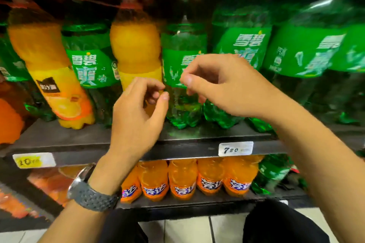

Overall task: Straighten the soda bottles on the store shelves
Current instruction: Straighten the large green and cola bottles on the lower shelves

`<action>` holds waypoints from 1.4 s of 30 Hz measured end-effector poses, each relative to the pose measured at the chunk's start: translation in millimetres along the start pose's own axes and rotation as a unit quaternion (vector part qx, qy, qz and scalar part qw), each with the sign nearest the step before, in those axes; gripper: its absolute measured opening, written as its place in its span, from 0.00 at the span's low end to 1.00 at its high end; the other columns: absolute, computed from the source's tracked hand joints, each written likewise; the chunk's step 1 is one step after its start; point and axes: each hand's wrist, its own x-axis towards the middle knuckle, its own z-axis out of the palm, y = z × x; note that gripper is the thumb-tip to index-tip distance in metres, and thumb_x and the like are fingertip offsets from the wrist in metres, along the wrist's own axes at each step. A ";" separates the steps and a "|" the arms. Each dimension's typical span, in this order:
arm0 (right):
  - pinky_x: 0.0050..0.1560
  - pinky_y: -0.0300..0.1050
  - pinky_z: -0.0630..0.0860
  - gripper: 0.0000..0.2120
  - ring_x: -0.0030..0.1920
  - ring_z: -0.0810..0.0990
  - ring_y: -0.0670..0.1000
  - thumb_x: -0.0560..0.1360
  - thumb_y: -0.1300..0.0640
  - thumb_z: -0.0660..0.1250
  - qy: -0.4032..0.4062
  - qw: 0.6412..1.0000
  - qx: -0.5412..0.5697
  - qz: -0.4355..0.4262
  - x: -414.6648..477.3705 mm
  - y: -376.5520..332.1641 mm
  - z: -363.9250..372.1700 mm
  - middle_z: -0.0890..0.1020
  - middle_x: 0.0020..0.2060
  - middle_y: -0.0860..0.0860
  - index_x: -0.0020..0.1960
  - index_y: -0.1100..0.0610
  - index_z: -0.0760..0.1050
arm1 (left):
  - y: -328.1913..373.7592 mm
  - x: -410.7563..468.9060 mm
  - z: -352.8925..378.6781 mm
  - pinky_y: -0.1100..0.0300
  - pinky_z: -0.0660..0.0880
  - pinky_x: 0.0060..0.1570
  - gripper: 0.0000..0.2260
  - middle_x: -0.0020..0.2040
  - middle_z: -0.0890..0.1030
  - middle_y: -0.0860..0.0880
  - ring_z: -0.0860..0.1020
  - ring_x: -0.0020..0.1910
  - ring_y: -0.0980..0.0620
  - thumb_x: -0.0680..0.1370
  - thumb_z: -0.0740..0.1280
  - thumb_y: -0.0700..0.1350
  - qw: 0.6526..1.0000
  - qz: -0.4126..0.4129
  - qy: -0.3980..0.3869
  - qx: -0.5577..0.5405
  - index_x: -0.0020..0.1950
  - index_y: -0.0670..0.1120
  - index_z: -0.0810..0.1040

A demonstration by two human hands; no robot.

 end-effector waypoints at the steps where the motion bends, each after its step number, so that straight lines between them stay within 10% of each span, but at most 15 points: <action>1: 0.43 0.52 0.77 0.06 0.35 0.80 0.50 0.77 0.55 0.65 -0.003 1.000 0.007 0.019 -11.8 10.3 -6.1 0.82 0.35 0.48 0.45 0.55 0.79 | 7.1 0.3 11.2 0.68 0.70 0.44 0.03 0.42 0.76 0.50 0.75 0.41 0.56 0.77 0.67 0.41 1.000 0.017 -0.015 -0.004 0.50 0.46 0.76; 16: 0.47 0.49 0.78 0.05 0.43 0.81 0.52 0.77 0.54 0.65 -0.176 0.954 0.085 0.226 -137.0 124.0 34.4 0.83 0.42 0.48 0.49 0.51 0.80 | 4.5 -94.7 76.1 0.59 0.74 0.49 0.06 0.49 0.79 0.56 0.77 0.49 0.56 0.79 0.65 0.45 0.945 0.098 -0.289 -0.122 0.52 0.47 0.80; 23: 0.72 0.42 0.58 0.27 0.73 0.60 0.47 0.79 0.49 0.62 -0.279 0.935 -0.082 0.202 -147.4 149.1 107.9 0.63 0.73 0.49 0.75 0.54 0.60 | -65.6 -156.5 54.1 0.57 0.68 0.66 0.16 0.64 0.74 0.55 0.70 0.66 0.57 0.79 0.62 0.49 0.942 0.033 -0.329 0.062 0.66 0.49 0.75; 32: 0.53 0.50 0.72 0.20 0.53 0.73 0.58 0.75 0.46 0.66 0.035 0.941 -0.226 0.248 -160.3 156.2 148.6 0.76 0.51 0.58 0.57 0.62 0.73 | -85.9 -160.1 82.4 0.56 0.68 0.41 0.17 0.40 0.78 0.47 0.77 0.40 0.46 0.76 0.64 0.61 0.949 -0.030 -0.183 0.256 0.46 0.47 0.74; 37: 0.47 0.47 0.73 0.26 0.50 0.80 0.59 0.74 0.36 0.61 -0.014 0.914 -0.262 0.310 -127.5 167.2 155.1 0.83 0.48 0.57 0.52 0.58 0.81 | -77.4 -151.1 109.8 0.59 0.71 0.35 0.32 0.35 0.80 0.53 0.78 0.35 0.53 0.73 0.50 0.74 0.909 -0.111 -0.246 0.318 0.39 0.51 0.81; 42: 0.47 0.44 0.75 0.15 0.57 0.77 0.55 0.79 0.45 0.59 -0.015 0.910 -0.215 0.355 -114.6 178.0 162.4 0.78 0.61 0.51 0.62 0.50 0.73 | -73.5 -147.6 120.6 0.64 0.54 0.23 0.32 0.19 0.53 0.56 0.58 0.18 0.57 0.70 0.60 0.71 0.915 -0.101 -0.233 0.314 0.20 0.49 0.55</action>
